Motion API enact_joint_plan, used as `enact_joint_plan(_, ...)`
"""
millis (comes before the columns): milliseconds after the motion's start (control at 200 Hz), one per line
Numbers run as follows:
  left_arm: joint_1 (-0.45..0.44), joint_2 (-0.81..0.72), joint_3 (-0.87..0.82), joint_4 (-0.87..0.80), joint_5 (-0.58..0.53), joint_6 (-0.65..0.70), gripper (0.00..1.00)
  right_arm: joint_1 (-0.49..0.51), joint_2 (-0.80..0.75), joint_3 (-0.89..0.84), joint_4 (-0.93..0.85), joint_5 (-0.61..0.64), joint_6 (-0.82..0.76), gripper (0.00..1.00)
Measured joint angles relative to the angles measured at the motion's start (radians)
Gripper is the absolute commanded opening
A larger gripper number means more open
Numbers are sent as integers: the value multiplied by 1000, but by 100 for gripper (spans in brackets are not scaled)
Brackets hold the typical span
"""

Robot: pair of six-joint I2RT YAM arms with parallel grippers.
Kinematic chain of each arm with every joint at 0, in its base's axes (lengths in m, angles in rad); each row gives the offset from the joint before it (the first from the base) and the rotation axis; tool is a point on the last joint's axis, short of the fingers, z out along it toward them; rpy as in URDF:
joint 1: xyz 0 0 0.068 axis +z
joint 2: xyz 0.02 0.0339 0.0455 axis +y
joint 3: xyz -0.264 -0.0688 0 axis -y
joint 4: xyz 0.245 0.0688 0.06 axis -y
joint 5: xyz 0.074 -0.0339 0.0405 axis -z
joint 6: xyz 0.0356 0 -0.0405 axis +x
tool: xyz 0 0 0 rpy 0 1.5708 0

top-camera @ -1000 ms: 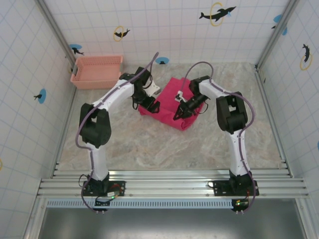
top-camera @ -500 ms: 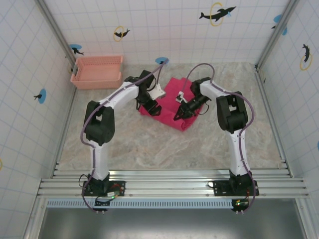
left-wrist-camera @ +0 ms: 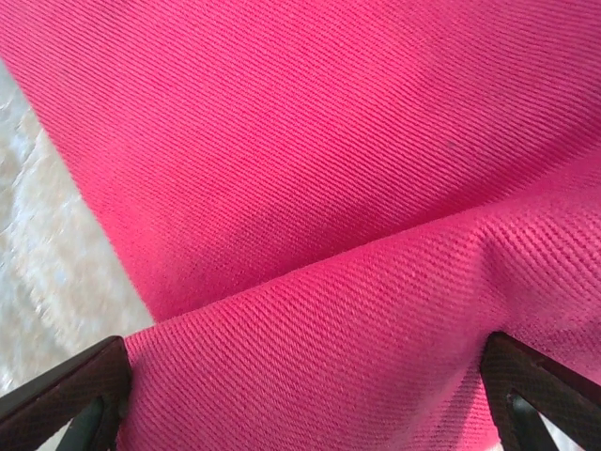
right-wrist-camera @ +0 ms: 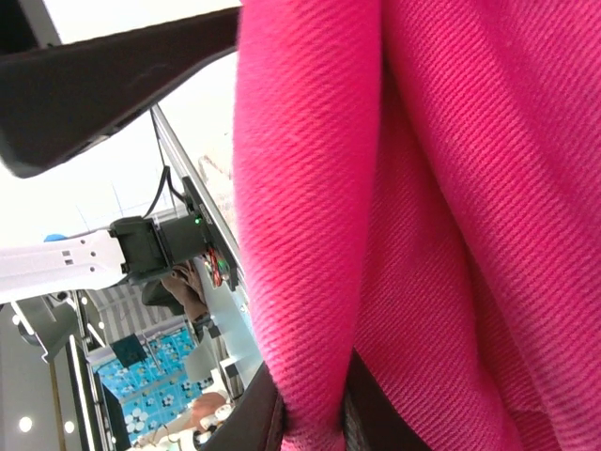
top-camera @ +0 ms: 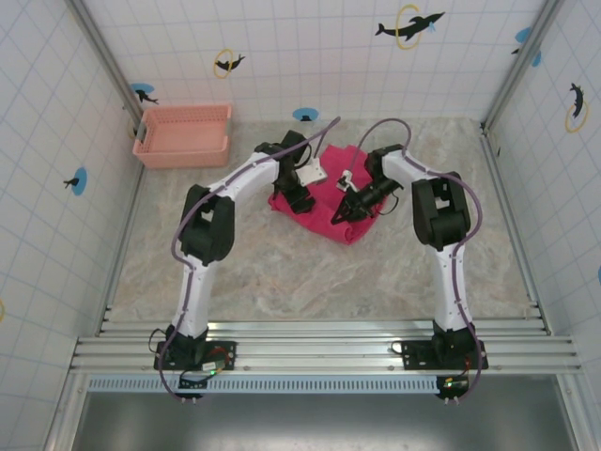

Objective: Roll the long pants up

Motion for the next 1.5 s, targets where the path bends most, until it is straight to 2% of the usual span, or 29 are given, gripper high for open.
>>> enact_joint_plan(135, -11, 76, 97, -34, 1, -11, 98, -11, 0, 0, 4, 10, 17, 15)
enact_joint_plan(225, -14, 105, 146, -71, 3, -16, 97, -12, 0, 0, 5, 28, 30, 21)
enact_joint_plan(315, -14, 140, 204, -115, 4, -23, 97, -18, 0, 5, 5, 87, 43, 32)
enact_joint_plan(410, -14, 149, 217, -125, 5, -34, 97, -24, -10, 11, 8, 227, 56, 43)
enact_joint_plan(485, -14, 149, 217, -124, 6, -39, 97, -27, -47, 11, 9, 361, 56, 47)
enact_joint_plan(646, -14, 148, 212, -121, 10, -42, 97, -1, -254, -53, 69, 667, 14, 53)
enact_joint_plan(731, -14, 148, 212, -121, 11, -42, 98, 70, -407, -138, 121, 819, -29, 57)
enact_joint_plan(831, -14, 148, 212, -121, 11, -42, 97, 240, -545, -240, 192, 964, -86, 58)
enact_joint_plan(921, -14, 148, 211, -121, 11, -42, 97, 386, -579, -310, 253, 1028, -116, 59)
enact_joint_plan(1011, -14, 148, 210, -120, 12, -42, 97, 469, -574, -373, 306, 1084, -126, 60)
enact_joint_plan(1216, -13, 147, 207, -117, 15, -42, 98, 575, -555, -471, 414, 1226, -141, 61)
enact_joint_plan(1396, -13, 135, 182, -100, 18, -42, 97, 587, -475, -475, 500, 1322, -151, 61)
enact_joint_plan(1501, -13, 131, 174, -92, 19, -42, 97, 595, -421, -472, 529, 1430, -157, 60)
